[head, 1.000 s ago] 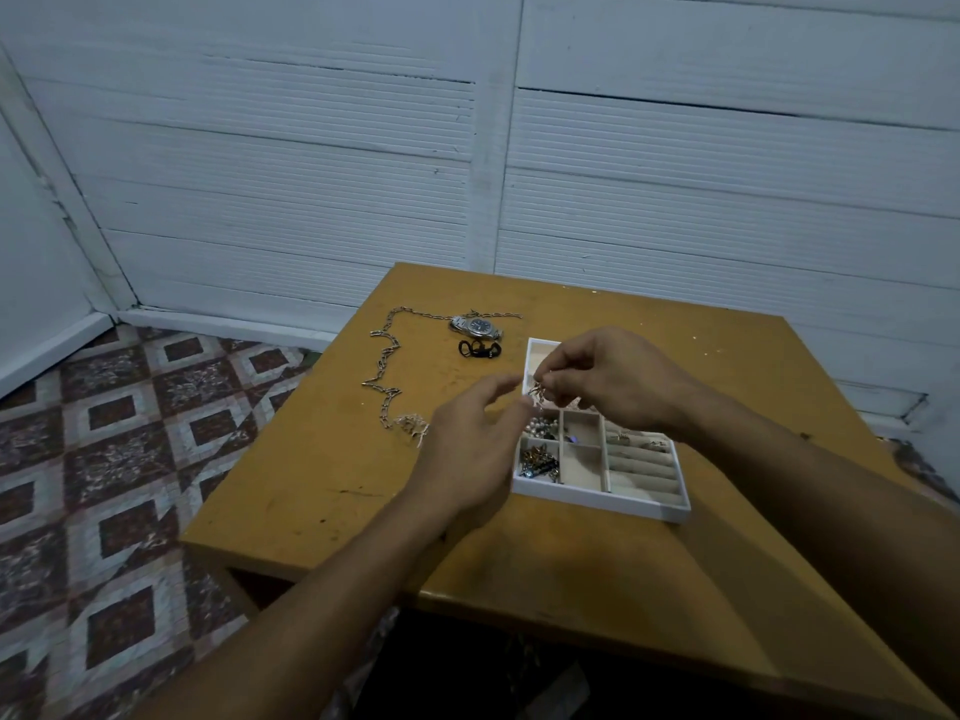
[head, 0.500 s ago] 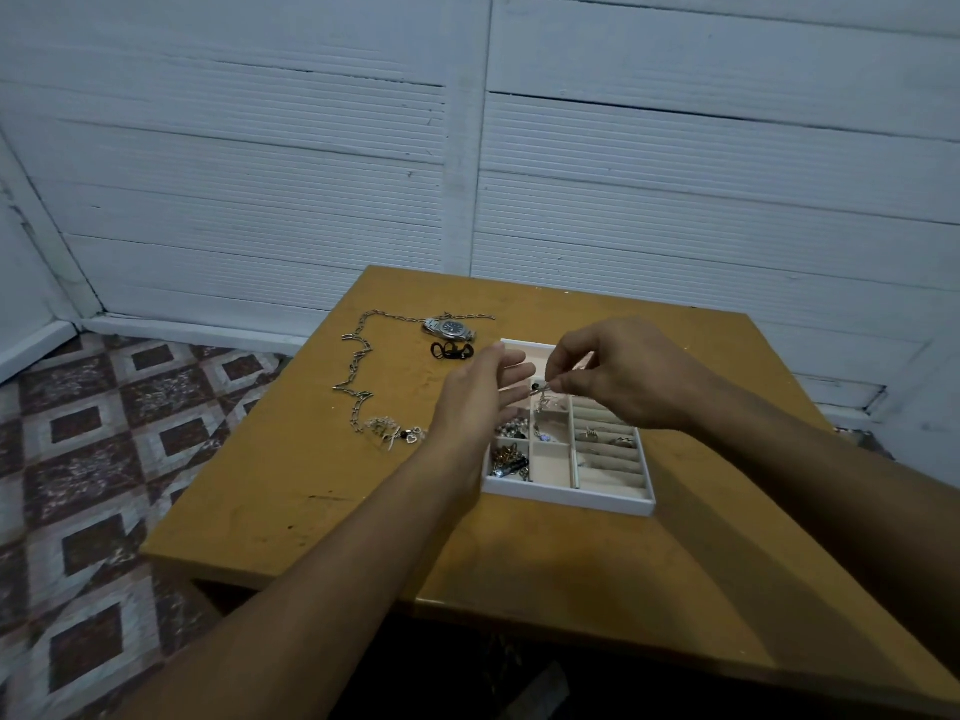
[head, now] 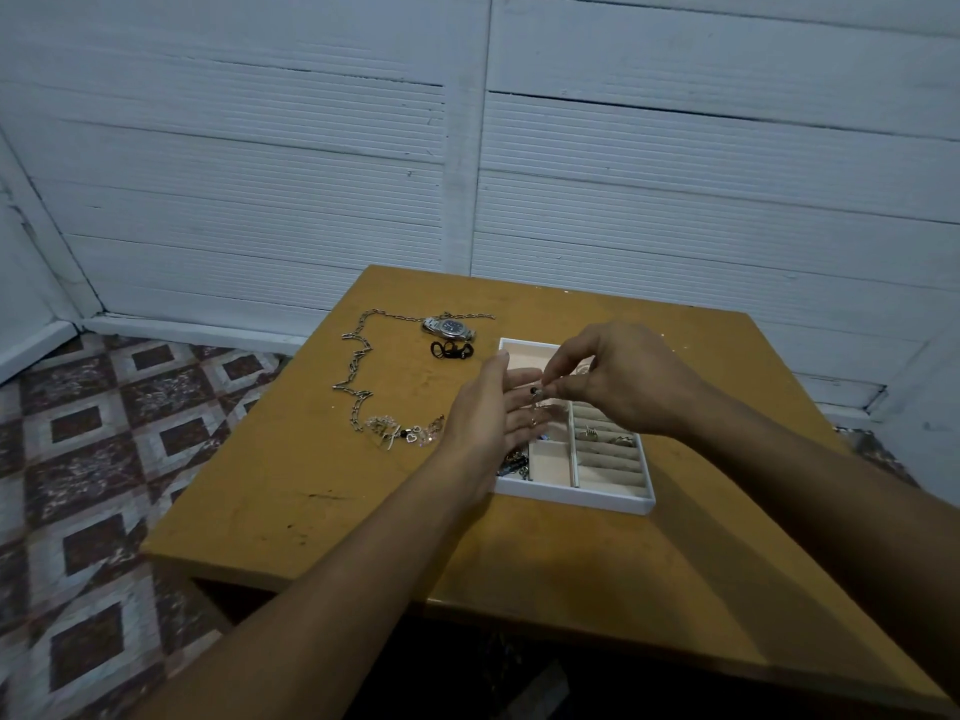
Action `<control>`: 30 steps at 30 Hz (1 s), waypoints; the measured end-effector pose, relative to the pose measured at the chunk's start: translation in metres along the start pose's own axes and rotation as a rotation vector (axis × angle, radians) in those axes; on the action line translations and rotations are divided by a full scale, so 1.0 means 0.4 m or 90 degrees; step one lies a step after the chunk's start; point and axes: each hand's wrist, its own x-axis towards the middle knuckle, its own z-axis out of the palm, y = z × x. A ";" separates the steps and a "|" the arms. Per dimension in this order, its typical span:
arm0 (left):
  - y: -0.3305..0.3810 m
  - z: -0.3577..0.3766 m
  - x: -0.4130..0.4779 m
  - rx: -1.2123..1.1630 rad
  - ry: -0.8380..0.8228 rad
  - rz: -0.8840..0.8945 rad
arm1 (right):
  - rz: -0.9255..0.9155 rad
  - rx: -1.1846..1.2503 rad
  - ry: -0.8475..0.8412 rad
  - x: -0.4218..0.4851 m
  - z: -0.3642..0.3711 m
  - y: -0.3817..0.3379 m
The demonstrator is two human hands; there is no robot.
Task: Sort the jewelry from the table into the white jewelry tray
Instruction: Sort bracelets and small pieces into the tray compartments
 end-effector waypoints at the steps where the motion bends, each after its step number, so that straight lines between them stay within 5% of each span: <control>1: -0.005 0.002 -0.003 -0.001 -0.007 -0.009 | 0.007 0.000 -0.001 -0.001 0.002 0.003; 30: 0.023 -0.024 -0.032 0.061 -0.090 -0.167 | 0.090 0.067 -0.048 -0.019 0.041 0.039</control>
